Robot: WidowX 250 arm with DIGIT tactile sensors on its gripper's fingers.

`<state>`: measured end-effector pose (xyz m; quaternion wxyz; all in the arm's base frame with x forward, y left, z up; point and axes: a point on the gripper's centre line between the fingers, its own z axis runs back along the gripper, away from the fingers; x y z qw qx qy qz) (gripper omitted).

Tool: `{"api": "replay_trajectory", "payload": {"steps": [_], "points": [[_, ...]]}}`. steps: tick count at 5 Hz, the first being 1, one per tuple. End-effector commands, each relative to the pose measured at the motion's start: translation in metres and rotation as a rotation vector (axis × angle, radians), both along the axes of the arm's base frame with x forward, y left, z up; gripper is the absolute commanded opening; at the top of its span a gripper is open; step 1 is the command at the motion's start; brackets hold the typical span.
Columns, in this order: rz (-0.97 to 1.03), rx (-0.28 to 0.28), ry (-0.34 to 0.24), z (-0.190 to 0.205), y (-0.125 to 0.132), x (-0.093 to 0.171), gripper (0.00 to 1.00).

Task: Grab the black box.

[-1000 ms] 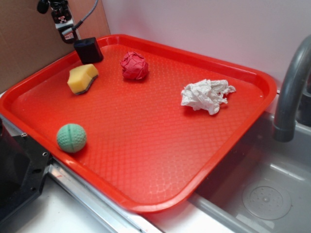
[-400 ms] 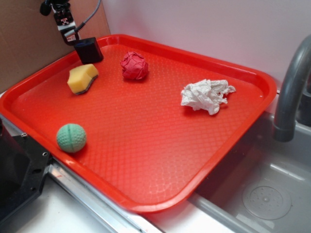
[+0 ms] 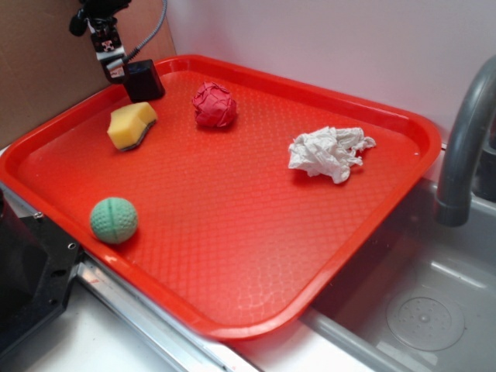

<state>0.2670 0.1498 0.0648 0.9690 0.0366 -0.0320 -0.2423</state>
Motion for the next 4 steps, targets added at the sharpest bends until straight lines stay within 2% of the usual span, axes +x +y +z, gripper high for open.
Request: {"api": "replay_trajectory", "payload": {"steps": [1, 4], "points": [[-0.101, 0.049, -0.081, 0.018, -0.022, 0.017, 1.00], [-0.134, 0.043, -0.113, 0.026, -0.036, 0.021, 1.00]]}}
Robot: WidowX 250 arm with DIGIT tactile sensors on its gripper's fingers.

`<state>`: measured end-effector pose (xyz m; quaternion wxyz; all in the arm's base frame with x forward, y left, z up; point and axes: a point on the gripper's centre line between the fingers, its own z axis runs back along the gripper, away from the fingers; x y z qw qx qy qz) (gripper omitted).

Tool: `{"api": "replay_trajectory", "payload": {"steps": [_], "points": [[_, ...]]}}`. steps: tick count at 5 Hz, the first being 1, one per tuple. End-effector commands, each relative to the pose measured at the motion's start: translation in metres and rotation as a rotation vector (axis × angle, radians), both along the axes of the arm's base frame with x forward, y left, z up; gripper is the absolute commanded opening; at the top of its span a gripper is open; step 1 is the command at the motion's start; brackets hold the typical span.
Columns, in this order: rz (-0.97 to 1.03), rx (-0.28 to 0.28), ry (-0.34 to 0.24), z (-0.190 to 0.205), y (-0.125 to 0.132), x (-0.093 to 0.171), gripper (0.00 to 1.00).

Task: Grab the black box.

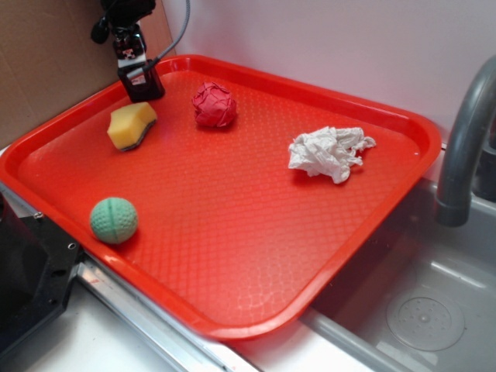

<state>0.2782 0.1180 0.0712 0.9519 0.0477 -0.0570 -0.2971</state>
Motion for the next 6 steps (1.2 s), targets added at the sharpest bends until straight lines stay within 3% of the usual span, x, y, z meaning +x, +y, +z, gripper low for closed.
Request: {"api": "replay_trajectory", "payload": {"steps": [1, 5, 6], "points": [[-0.010, 0.039, -0.050, 0.015, -0.003, 0.012, 1.00], [0.064, 0.059, -0.030, -0.002, 0.036, 0.014, 1.00], [0.041, 0.070, -0.028, -0.011, 0.035, 0.023, 1.00]]}}
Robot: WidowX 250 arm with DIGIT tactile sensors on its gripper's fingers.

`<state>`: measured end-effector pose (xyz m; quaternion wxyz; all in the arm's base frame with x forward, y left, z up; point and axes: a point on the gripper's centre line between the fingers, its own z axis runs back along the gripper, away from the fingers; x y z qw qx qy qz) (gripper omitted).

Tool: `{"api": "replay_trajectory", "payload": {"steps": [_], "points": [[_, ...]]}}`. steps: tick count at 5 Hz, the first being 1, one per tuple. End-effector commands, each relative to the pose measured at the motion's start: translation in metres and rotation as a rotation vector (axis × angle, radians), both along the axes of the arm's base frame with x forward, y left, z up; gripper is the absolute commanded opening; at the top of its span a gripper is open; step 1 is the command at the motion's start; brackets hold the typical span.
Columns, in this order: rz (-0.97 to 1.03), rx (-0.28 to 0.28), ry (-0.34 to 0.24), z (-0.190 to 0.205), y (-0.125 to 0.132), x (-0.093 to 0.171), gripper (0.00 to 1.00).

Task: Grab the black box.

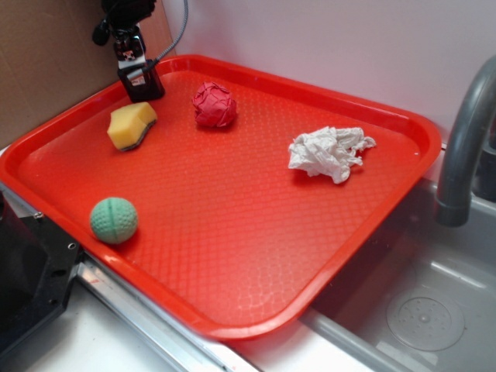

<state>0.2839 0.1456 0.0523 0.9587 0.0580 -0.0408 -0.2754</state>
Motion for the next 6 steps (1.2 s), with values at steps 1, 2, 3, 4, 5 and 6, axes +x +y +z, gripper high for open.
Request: {"api": "replay_trajectory", "payload": {"steps": [1, 2, 3, 4, 5, 6], "points": [[-0.026, 0.039, -0.020, -0.010, 0.005, 0.024, 1.00], [-0.024, 0.033, -0.005, -0.017, 0.004, 0.024, 1.00], [0.007, 0.028, -0.005, -0.021, 0.005, 0.023, 0.00], [0.008, 0.026, 0.008, -0.026, 0.004, 0.023, 0.00], [0.012, 0.017, 0.018, -0.032, 0.005, 0.023, 0.00], [0.007, 0.021, 0.016, -0.029, 0.003, 0.023, 0.00]]}}
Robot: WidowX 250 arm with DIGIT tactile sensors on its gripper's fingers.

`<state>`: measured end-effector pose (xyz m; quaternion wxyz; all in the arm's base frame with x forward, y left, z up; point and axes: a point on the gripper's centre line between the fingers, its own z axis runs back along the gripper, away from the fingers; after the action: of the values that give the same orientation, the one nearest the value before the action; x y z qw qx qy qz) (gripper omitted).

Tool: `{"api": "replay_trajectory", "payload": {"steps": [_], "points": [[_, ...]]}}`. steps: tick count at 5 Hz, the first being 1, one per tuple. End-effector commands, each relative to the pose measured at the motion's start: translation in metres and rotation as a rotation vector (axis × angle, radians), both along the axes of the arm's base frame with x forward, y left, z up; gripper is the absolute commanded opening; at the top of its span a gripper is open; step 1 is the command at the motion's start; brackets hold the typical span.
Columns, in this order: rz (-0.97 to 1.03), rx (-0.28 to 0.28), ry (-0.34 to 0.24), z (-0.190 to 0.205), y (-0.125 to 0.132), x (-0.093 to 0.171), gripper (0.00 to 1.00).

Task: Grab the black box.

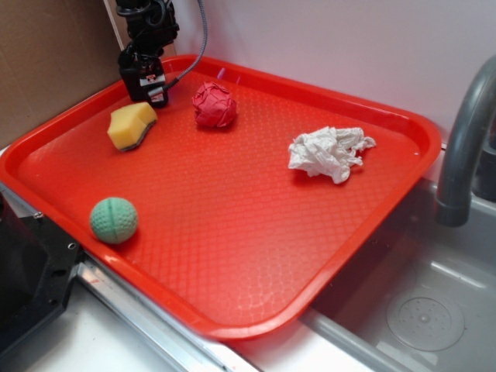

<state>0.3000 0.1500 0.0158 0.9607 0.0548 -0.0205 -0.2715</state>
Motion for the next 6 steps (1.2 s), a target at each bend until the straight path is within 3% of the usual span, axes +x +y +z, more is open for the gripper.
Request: {"api": "replay_trajectory", "payload": {"steps": [1, 2, 3, 4, 5, 6], "points": [[-0.005, 0.018, -0.036, 0.011, -0.001, 0.006, 0.00], [-0.008, 0.021, -0.045, 0.014, -0.002, 0.005, 0.00], [0.080, -0.035, -0.078, 0.057, -0.017, -0.011, 0.00], [0.240, -0.107, -0.153, 0.108, -0.054, -0.030, 0.00], [0.466, -0.215, -0.176, 0.161, -0.094, -0.055, 0.00], [0.494, -0.282, -0.216, 0.213, -0.119, -0.074, 0.00]]}}
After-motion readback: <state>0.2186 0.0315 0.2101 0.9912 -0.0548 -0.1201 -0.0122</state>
